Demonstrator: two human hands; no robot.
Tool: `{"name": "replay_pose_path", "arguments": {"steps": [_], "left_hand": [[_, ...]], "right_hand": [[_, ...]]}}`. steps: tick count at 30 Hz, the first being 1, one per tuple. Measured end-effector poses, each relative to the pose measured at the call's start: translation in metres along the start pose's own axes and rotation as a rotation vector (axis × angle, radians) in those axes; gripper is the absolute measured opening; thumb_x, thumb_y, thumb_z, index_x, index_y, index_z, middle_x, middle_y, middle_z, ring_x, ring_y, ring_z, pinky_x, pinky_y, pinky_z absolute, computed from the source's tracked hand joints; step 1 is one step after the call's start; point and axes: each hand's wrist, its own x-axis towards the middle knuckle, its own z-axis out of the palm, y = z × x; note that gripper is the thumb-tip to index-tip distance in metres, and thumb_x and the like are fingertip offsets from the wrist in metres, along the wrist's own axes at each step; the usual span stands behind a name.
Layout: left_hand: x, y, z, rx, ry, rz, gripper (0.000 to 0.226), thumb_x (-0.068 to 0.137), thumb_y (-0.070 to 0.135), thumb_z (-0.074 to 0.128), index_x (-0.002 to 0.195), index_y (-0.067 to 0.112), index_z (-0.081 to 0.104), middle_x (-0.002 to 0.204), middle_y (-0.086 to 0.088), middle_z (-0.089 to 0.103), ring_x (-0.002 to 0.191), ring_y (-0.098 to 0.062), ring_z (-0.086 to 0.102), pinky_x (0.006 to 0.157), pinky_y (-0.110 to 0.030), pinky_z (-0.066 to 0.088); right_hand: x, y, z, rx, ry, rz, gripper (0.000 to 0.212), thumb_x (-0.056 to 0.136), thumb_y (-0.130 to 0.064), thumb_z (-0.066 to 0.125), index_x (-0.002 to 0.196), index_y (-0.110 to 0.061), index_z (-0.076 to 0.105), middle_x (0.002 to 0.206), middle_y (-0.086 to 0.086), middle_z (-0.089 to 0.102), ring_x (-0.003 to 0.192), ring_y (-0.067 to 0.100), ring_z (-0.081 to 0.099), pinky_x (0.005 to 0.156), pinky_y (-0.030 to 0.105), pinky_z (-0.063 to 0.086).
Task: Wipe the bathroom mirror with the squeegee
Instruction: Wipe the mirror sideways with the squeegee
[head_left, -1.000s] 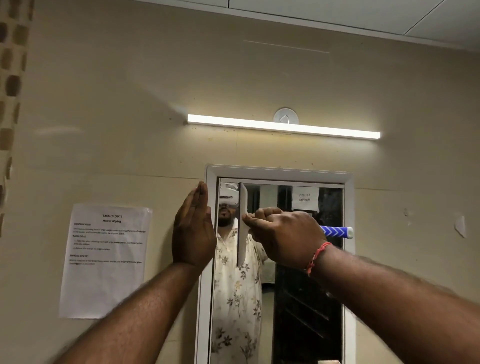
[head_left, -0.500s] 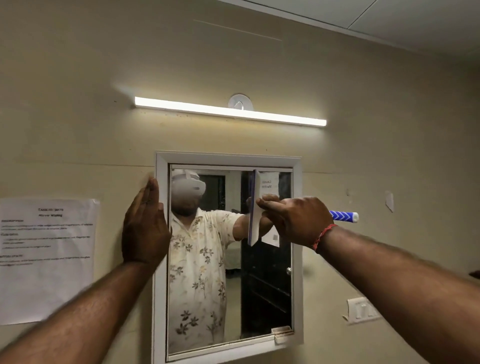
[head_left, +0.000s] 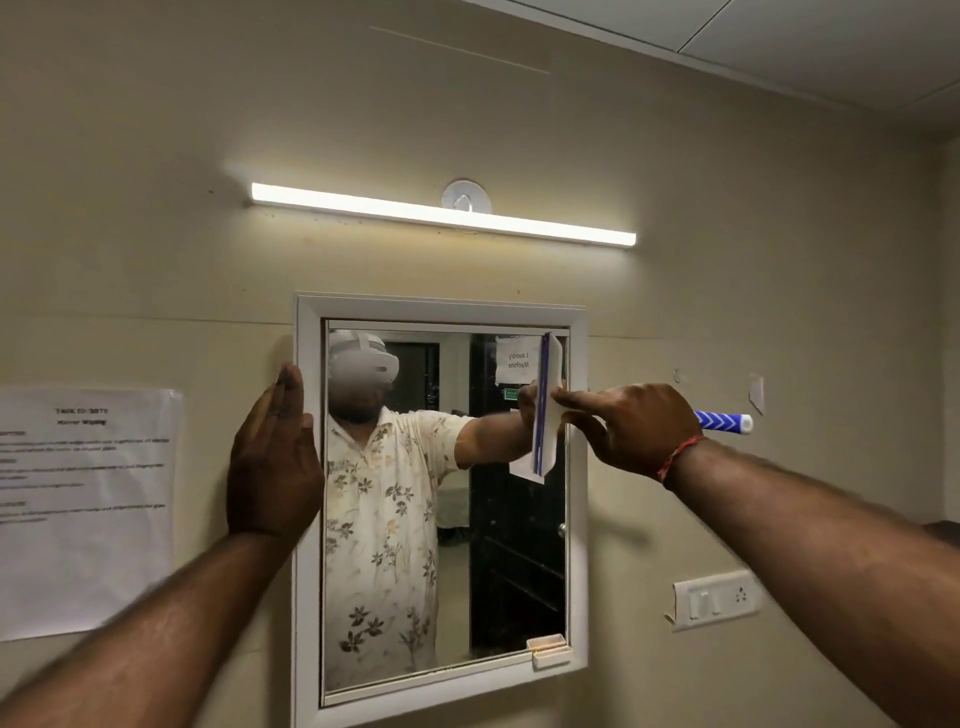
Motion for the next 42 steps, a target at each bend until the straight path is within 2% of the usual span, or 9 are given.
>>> {"name": "replay_pose_path", "arguments": {"steps": [6, 11, 15, 21, 25, 28, 32, 38, 42], "left_hand": [[-0.003, -0.006, -0.002, 0.025, -0.026, 0.016, 0.059, 0.113, 0.016, 0.046, 0.17, 0.005, 0.04, 0.167, -0.023, 0.054, 0.152, -0.048, 0.053, 0.122, -0.062, 0.049], [-0.005, -0.009, -0.006, 0.03, -0.055, 0.051, 0.059, 0.111, 0.013, 0.048, 0.169, 0.002, 0.041, 0.169, -0.021, 0.052, 0.152, -0.048, 0.053, 0.121, -0.063, 0.049], [-0.007, -0.01, -0.012, 0.039, -0.079, 0.061, 0.058, 0.112, 0.01, 0.051, 0.169, 0.003, 0.041, 0.168, -0.021, 0.052, 0.152, -0.048, 0.053, 0.12, -0.064, 0.05], [-0.009, -0.013, -0.022, 0.036, -0.145, 0.048, 0.064, 0.112, 0.007, 0.058, 0.172, 0.01, 0.036, 0.174, -0.015, 0.045, 0.16, -0.042, 0.045, 0.124, -0.064, 0.047], [-0.017, -0.017, -0.025, 0.054, -0.158, 0.061, 0.065, 0.113, 0.008, 0.057, 0.174, 0.012, 0.035, 0.176, -0.013, 0.043, 0.163, -0.037, 0.042, 0.126, -0.061, 0.046], [-0.028, -0.018, -0.023, 0.06, -0.154, 0.046, 0.064, 0.113, 0.01, 0.055, 0.174, 0.012, 0.034, 0.177, -0.012, 0.043, 0.163, -0.035, 0.042, 0.128, -0.057, 0.046], [-0.039, -0.021, -0.022, 0.065, -0.17, 0.023, 0.061, 0.115, 0.016, 0.048, 0.174, 0.014, 0.034, 0.176, -0.01, 0.044, 0.163, -0.033, 0.042, 0.129, -0.054, 0.045], [-0.046, -0.025, -0.022, 0.007, -0.179, 0.003, 0.063, 0.116, 0.016, 0.053, 0.175, 0.02, 0.031, 0.177, -0.005, 0.043, 0.164, -0.03, 0.041, 0.129, -0.052, 0.046], [-0.048, -0.035, -0.022, -0.013, -0.188, 0.016, 0.061, 0.118, 0.02, 0.051, 0.175, 0.021, 0.032, 0.177, -0.002, 0.042, 0.166, -0.026, 0.038, 0.131, -0.048, 0.043]], "right_hand": [[-0.002, 0.003, 0.001, -0.032, 0.049, 0.002, 0.041, 0.107, -0.052, 0.059, 0.147, -0.045, 0.064, 0.076, 0.001, 0.078, 0.055, 0.023, 0.067, 0.056, 0.026, 0.038], [-0.003, 0.003, -0.005, -0.059, -0.007, 0.018, 0.041, 0.108, -0.056, 0.054, 0.147, -0.048, 0.064, 0.082, 0.0, 0.08, 0.062, 0.024, 0.072, 0.056, 0.028, 0.043], [-0.004, 0.003, -0.01, -0.081, 0.026, 0.022, 0.037, 0.103, -0.05, 0.066, 0.139, -0.043, 0.072, 0.073, 0.001, 0.078, 0.055, 0.025, 0.07, 0.055, 0.026, 0.037], [-0.006, -0.006, -0.015, -0.081, 0.003, 0.048, 0.04, 0.105, -0.048, 0.065, 0.143, -0.041, 0.069, 0.072, 0.001, 0.077, 0.054, 0.023, 0.068, 0.053, 0.026, 0.039], [-0.009, -0.049, -0.011, 0.049, 0.089, -0.002, 0.04, 0.107, -0.049, 0.053, 0.146, -0.045, 0.063, 0.073, 0.0, 0.074, 0.05, 0.023, 0.062, 0.05, 0.027, 0.039], [-0.004, -0.109, -0.001, 0.149, 0.072, -0.107, 0.044, 0.11, -0.055, 0.043, 0.152, -0.044, 0.054, 0.075, -0.002, 0.071, 0.052, 0.019, 0.06, 0.052, 0.029, 0.044], [0.009, -0.181, 0.004, 0.245, 0.081, -0.181, 0.039, 0.112, -0.055, 0.047, 0.146, -0.042, 0.062, 0.082, -0.003, 0.076, 0.062, 0.021, 0.068, 0.057, 0.039, 0.056], [0.034, -0.233, 0.009, 0.245, 0.155, -0.248, 0.036, 0.108, -0.047, 0.063, 0.142, -0.036, 0.069, 0.083, -0.001, 0.078, 0.067, 0.022, 0.074, 0.062, 0.034, 0.055], [0.045, -0.248, 0.018, 0.221, 0.116, -0.276, 0.039, 0.113, -0.049, 0.052, 0.148, -0.038, 0.062, 0.089, 0.0, 0.079, 0.074, 0.023, 0.075, 0.066, 0.035, 0.053]]}}
